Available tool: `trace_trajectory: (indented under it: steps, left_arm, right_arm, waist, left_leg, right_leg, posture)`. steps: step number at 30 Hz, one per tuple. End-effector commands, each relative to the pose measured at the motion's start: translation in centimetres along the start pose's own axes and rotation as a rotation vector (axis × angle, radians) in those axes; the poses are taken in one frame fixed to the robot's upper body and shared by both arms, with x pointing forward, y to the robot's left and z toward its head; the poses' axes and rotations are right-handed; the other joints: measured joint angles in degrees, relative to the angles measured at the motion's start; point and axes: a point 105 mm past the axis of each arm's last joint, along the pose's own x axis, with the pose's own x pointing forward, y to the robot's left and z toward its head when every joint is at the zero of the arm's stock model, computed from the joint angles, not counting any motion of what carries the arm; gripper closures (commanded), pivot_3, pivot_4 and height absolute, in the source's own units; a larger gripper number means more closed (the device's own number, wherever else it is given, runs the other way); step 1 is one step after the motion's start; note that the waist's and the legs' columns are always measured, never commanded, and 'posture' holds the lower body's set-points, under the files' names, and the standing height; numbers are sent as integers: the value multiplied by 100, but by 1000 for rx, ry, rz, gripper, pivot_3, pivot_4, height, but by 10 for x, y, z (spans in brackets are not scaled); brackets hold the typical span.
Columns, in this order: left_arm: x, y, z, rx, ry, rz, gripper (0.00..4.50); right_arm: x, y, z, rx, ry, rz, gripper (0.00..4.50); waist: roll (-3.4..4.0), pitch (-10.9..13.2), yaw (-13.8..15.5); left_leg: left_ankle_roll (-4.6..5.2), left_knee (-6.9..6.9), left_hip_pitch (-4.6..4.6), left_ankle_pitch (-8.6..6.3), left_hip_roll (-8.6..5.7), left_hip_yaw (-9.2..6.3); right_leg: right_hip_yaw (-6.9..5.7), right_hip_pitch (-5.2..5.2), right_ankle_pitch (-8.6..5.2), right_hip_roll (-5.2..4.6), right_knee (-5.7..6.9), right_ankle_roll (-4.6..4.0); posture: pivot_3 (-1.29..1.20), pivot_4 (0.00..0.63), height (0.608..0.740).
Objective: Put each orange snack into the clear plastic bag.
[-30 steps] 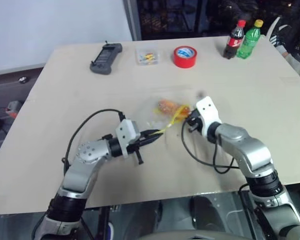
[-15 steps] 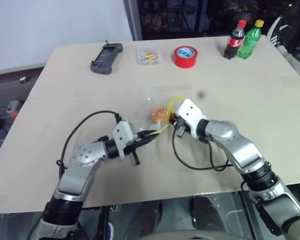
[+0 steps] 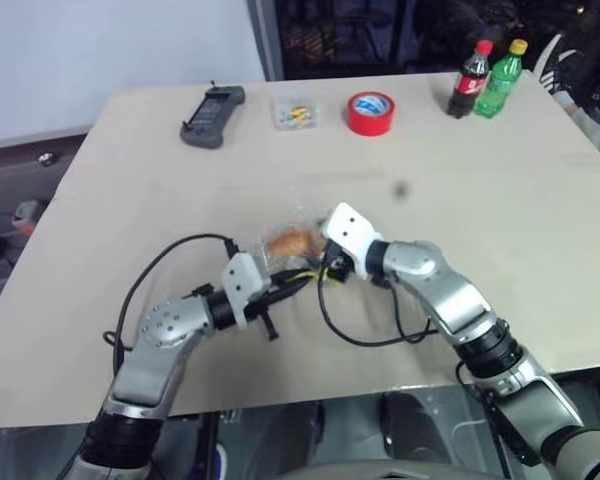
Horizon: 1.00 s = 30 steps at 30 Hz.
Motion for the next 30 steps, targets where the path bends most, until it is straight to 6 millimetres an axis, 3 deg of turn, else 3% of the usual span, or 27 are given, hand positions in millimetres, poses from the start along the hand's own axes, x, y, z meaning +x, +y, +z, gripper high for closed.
trace_trajectory:
  steps: [1, 6, 13, 20, 24, 30]
  left_arm:
    - [-8, 18, 22, 6, -86, 88, 4500]
    - [-11, 30, 23, -12, -90, 114, 4500]
    - [-8, 37, 28, -23, -109, 102, 4500]
    - [-10, 33, 36, -29, -136, 38, 4500]
    - [-16, 24, 37, -5, -117, -18, 4500]
    - [-26, 16, 37, 0, -98, -37, 4500]
  right_arm:
    - [-28, -1, 16, -68, -81, 24, 702]
    - [-60, -6, 6, -106, -31, 17, 702]
    - [-73, -17, 3, -165, 3, -95, 702]
    - [-62, -37, -29, -433, 139, -196, 702]
    - [-48, -54, -29, -485, 110, -224, 702]
    - [-36, -62, -28, -572, 55, -169, 702]
  waist:
    - [0, 0, 19]
    - [0, 0, -8]
    - [-1, 0, 6]
    - [-3, -1, 1]
    - [-7, 3, -34]
    - [-7, 3, -12]
  left_leg:
    - [0, 0, -1, 0, 0, 0]
    - [1, 1, -3, -2, 5, 7]
    - [-1, 5, 0, -2, 20, 8]
    - [-9, 10, -2, 2, 18, 14]
    - [-11, 9, -2, 3, 20, 15]
    - [-15, 9, 0, 4, 21, 18]
  right_leg:
    - [-1, 0, 0, 0, -1, 0]
    - [2, 4, 0, 1, -3, 1]
    - [2, 4, 2, 16, -1, -3]
    - [3, 4, 2, 14, -1, -3]
    - [6, 3, 4, 16, 0, -6]
    - [10, 4, 7, 19, -3, -11]
  posture:
    - [0, 150, 740]
    - [0, 150, 740]
    - [0, 150, 740]
    - [0, 150, 740]
    - [0, 150, 740]
    - [0, 150, 740]
